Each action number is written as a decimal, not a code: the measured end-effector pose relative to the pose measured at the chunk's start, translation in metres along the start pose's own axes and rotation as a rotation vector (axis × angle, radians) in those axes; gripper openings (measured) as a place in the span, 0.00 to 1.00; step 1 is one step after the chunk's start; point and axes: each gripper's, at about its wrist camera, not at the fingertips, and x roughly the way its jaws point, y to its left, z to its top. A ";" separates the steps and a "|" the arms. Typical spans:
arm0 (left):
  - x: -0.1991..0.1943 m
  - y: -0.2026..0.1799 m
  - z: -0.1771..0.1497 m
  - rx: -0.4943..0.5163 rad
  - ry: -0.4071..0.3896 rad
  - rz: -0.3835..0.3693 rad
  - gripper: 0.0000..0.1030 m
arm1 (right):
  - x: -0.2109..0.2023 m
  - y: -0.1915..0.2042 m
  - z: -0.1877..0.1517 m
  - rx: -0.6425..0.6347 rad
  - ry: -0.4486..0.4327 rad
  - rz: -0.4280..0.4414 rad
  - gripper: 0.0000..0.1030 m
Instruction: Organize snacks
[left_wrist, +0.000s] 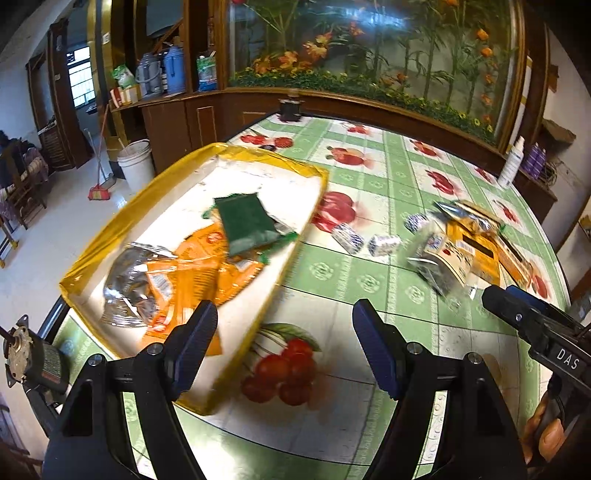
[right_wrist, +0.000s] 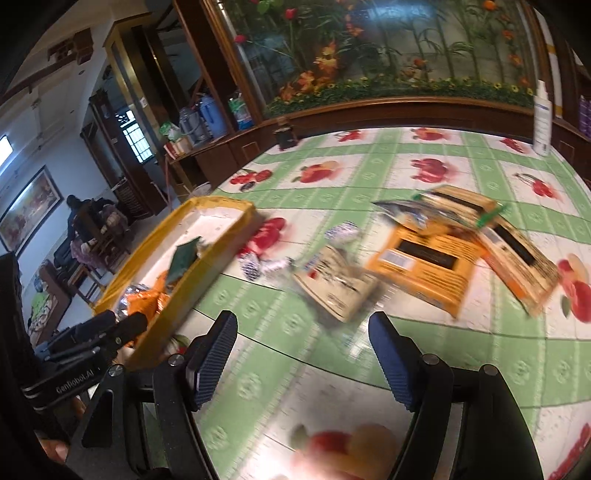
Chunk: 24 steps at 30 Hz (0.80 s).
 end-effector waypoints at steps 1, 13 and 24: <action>0.002 -0.005 -0.001 0.008 0.007 -0.007 0.73 | -0.003 -0.007 -0.004 0.011 0.003 -0.008 0.73; 0.024 -0.061 0.001 0.044 0.104 -0.139 0.73 | -0.026 -0.071 -0.020 0.099 -0.003 -0.095 0.74; 0.057 -0.087 0.018 -0.167 0.197 -0.279 0.73 | -0.035 -0.108 -0.017 0.144 -0.014 -0.166 0.80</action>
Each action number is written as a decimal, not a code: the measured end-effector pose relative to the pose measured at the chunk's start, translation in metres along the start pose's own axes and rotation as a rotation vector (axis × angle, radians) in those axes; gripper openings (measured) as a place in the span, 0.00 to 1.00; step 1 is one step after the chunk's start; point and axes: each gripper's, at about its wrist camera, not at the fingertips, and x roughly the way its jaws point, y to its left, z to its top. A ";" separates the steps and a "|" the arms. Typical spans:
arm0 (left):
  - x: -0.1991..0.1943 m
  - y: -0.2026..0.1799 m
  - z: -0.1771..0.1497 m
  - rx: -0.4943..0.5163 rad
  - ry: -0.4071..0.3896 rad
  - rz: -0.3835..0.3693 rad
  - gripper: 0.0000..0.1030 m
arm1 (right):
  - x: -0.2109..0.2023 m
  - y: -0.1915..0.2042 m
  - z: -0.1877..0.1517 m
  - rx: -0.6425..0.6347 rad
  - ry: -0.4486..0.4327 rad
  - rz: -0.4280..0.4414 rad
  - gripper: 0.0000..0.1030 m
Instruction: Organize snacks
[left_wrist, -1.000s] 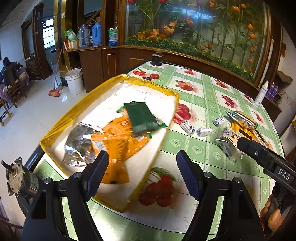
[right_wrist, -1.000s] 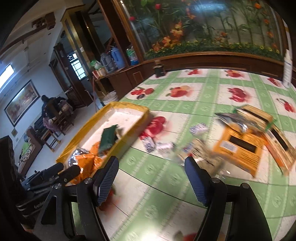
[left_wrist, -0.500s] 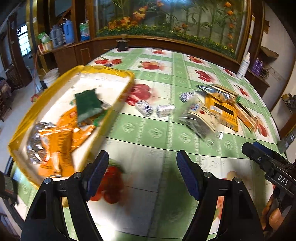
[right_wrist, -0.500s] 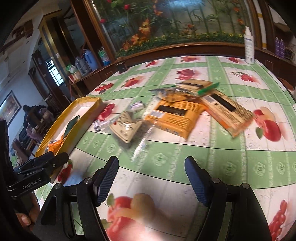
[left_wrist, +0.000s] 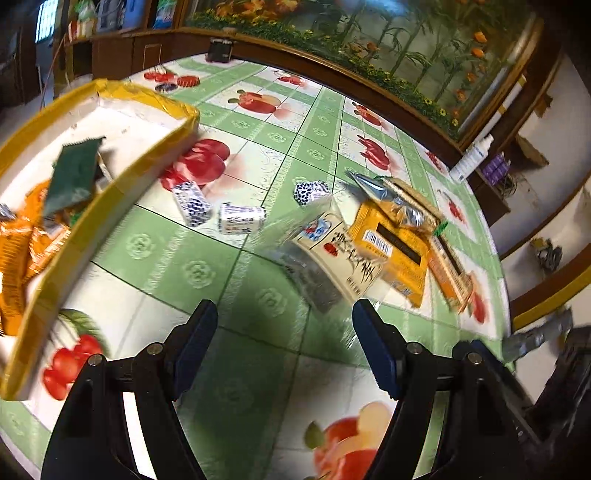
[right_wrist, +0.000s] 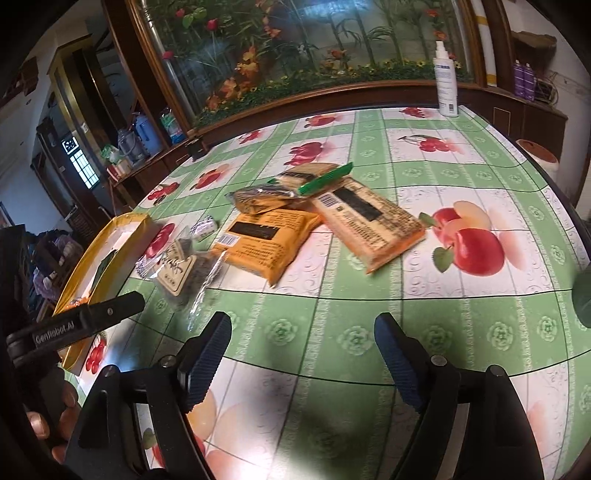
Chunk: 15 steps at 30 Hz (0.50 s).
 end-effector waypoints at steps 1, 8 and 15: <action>0.003 0.000 0.002 -0.026 0.008 -0.012 0.73 | 0.000 -0.002 0.002 0.001 -0.004 -0.004 0.81; 0.020 -0.006 0.009 -0.116 0.016 -0.018 0.73 | -0.003 -0.021 0.023 0.001 -0.044 -0.050 0.83; 0.033 -0.009 0.021 -0.189 0.004 -0.004 0.79 | 0.017 -0.037 0.048 0.010 -0.034 -0.080 0.83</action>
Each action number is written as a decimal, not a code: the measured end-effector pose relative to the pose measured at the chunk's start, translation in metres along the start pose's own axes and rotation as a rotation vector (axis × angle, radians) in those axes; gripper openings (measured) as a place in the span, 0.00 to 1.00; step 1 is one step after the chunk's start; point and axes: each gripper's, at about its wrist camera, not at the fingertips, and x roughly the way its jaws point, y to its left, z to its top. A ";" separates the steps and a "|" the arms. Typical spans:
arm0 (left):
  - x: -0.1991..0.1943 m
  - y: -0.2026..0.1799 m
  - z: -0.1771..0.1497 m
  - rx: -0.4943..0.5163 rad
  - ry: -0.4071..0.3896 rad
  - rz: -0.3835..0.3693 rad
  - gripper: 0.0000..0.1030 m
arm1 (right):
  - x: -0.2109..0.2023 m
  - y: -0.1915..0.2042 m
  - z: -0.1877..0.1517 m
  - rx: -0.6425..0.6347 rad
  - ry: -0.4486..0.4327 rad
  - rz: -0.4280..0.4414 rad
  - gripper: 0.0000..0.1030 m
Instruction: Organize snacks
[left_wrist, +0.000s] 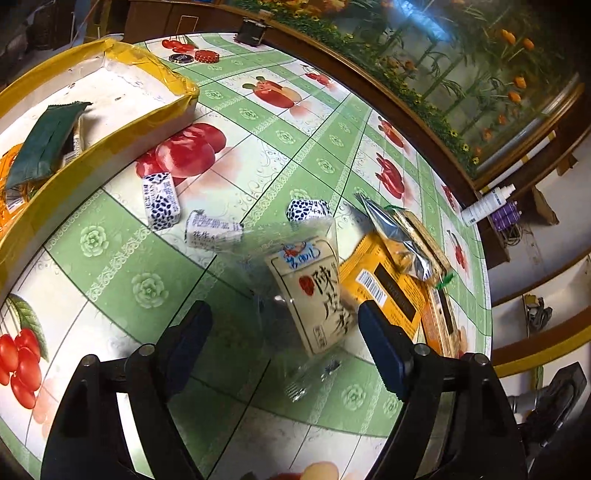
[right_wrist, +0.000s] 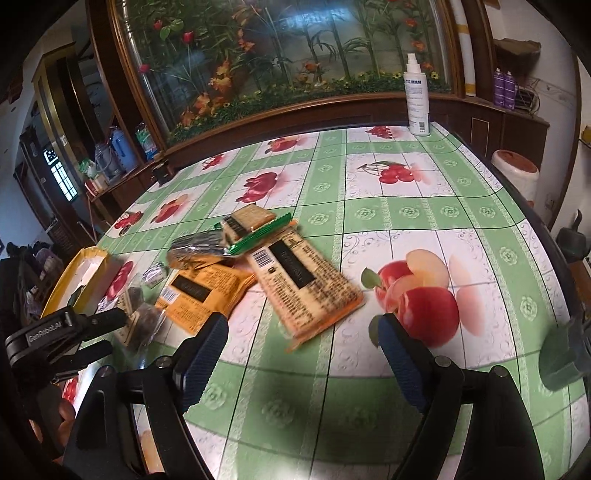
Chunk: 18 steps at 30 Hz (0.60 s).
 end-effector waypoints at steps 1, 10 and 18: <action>0.002 -0.002 0.002 -0.001 0.001 0.004 0.79 | 0.004 0.000 0.002 -0.008 0.005 -0.001 0.83; 0.013 -0.011 0.006 0.126 -0.057 0.151 0.84 | 0.044 0.018 0.016 -0.168 0.077 -0.089 0.86; 0.004 -0.002 -0.002 0.329 -0.032 0.081 0.62 | 0.044 0.027 0.011 -0.268 0.111 -0.153 0.68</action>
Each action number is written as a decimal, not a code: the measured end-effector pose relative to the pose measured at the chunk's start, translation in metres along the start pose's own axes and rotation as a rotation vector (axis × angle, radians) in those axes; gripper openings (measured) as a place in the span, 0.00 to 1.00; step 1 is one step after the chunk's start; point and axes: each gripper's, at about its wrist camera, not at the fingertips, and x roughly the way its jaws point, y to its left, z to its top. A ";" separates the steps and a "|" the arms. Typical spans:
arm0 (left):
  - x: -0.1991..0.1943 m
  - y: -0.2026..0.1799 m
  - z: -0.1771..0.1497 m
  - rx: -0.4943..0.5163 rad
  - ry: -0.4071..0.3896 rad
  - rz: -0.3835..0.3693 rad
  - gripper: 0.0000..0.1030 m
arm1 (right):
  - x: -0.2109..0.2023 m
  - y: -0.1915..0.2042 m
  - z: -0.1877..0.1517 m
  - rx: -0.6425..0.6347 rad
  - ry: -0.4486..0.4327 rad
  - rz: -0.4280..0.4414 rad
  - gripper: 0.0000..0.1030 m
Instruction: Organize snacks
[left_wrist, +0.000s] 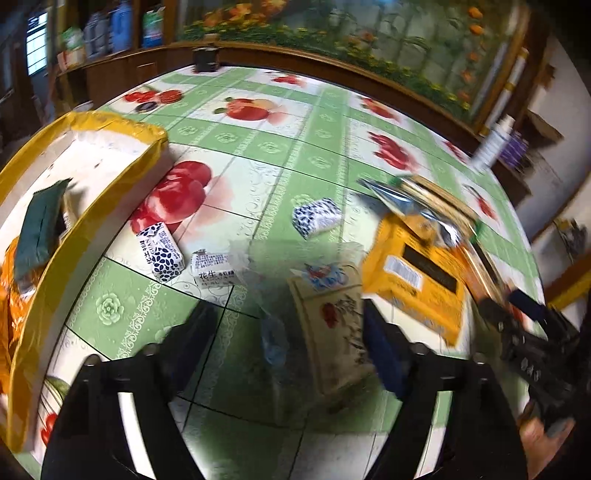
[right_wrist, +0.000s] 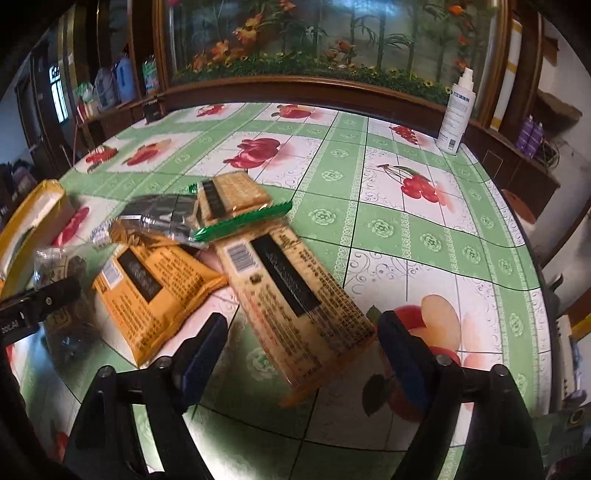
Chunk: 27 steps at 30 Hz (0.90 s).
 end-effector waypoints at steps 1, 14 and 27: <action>-0.003 0.005 -0.002 0.006 0.008 -0.040 0.55 | -0.004 -0.001 -0.001 0.004 -0.002 0.008 0.61; -0.055 0.051 -0.051 0.054 0.037 -0.162 0.41 | -0.048 -0.009 -0.046 0.175 -0.036 0.241 0.53; -0.082 0.066 -0.080 0.075 0.034 -0.149 0.41 | -0.062 -0.003 -0.066 0.280 -0.058 0.294 0.69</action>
